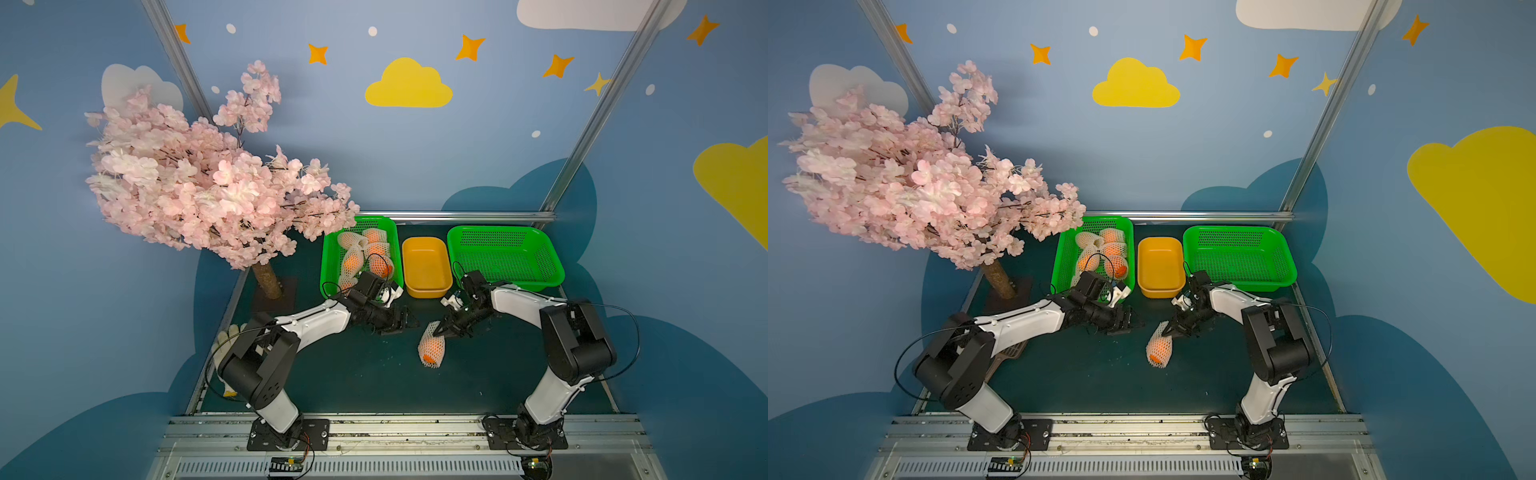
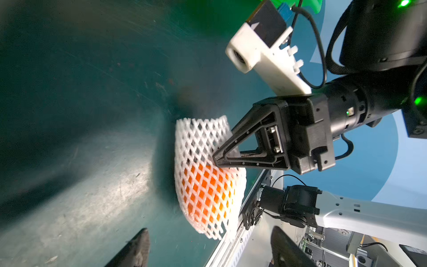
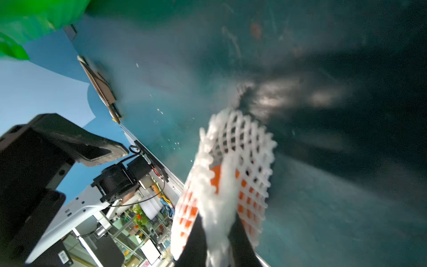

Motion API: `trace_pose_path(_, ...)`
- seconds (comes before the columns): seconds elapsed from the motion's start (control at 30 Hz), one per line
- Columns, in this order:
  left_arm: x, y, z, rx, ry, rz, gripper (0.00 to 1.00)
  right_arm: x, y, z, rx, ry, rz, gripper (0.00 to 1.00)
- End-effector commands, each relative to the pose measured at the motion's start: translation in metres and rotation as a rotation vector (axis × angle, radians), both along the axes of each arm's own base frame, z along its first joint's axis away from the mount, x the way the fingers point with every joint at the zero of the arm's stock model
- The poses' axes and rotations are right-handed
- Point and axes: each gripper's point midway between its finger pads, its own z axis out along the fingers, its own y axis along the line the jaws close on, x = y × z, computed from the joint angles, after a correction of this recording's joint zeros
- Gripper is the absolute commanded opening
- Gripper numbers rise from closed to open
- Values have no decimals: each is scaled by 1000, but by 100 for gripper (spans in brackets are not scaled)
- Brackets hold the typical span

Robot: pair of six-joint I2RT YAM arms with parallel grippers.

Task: Remove foam nets from oranges
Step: Remove the foam net from the orange.

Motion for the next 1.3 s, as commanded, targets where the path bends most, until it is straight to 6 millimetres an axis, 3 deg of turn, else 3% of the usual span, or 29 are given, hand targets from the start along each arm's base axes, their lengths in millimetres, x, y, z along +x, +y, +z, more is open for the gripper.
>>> trace_pose_path(0.0, 6, -2, -2, -11, -36, -16, 81, 8, 4, 19, 25, -90, 23, 0)
trace_pose_path(0.33, 20, -21, 21, -156, -133, -54, 83, 22, 10, 76, 160, -452, 55, 0)
trace_pose_path(0.5, 26, -31, 22, -228, -207, -98, 84, 14, 14, 75, 246, -535, 88, 0)
trace_pose_path(0.7, 29, -31, 32, -303, -415, -117, 83, 6, 12, 76, 313, -648, 97, 0)
trace_pose_path(1.27, 5, -27, 15, -298, -574, -318, 83, -20, 14, 80, 449, -771, 159, 0)
